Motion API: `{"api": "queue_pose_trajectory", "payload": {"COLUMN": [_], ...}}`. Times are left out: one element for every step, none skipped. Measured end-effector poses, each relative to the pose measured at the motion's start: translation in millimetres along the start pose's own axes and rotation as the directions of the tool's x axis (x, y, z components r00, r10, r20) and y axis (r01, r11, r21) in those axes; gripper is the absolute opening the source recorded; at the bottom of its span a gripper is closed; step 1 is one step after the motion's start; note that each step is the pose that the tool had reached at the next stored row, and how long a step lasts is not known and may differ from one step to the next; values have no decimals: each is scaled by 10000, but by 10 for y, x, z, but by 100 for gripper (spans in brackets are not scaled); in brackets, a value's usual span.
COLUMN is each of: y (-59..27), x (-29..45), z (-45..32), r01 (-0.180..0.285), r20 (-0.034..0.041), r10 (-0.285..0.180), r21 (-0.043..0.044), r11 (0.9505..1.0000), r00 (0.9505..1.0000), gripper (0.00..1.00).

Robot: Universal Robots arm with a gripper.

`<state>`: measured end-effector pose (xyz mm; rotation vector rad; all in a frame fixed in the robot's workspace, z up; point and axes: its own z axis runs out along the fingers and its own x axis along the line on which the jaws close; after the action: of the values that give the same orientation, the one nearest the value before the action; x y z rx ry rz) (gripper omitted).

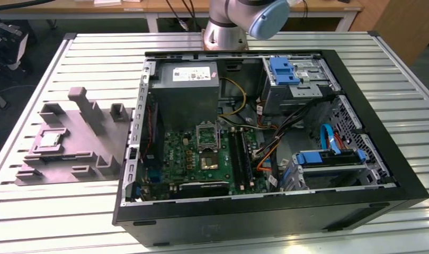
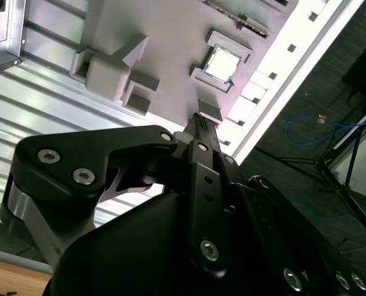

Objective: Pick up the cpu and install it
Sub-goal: 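Reach for the cpu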

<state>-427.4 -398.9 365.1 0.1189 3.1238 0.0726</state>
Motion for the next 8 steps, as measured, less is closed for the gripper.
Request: {"api": "queue_pose_trajectory", "payload": {"y": [-1, -2, -2, -3, -3, -4, -5, -5], "x": [9, 18, 26, 36, 46, 53, 60, 65], "z": [1, 1, 2, 3, 4, 4, 4, 5], "r01": [0, 0, 0, 0, 0, 0, 0, 0], "r20": [0, 0, 1, 1, 1, 1, 1, 1], "r10": [0, 0, 0, 0, 0, 0, 0, 0], "r21": [0, 0, -1, -1, -1, -1, -1, -1], "r11": [10000, 10000, 10000, 10000, 10000, 10000, 10000, 10000], "r00": [10000, 10000, 10000, 10000, 10000, 10000, 10000, 10000], "gripper": [11, 11, 11, 11, 11, 11, 11, 11]}}
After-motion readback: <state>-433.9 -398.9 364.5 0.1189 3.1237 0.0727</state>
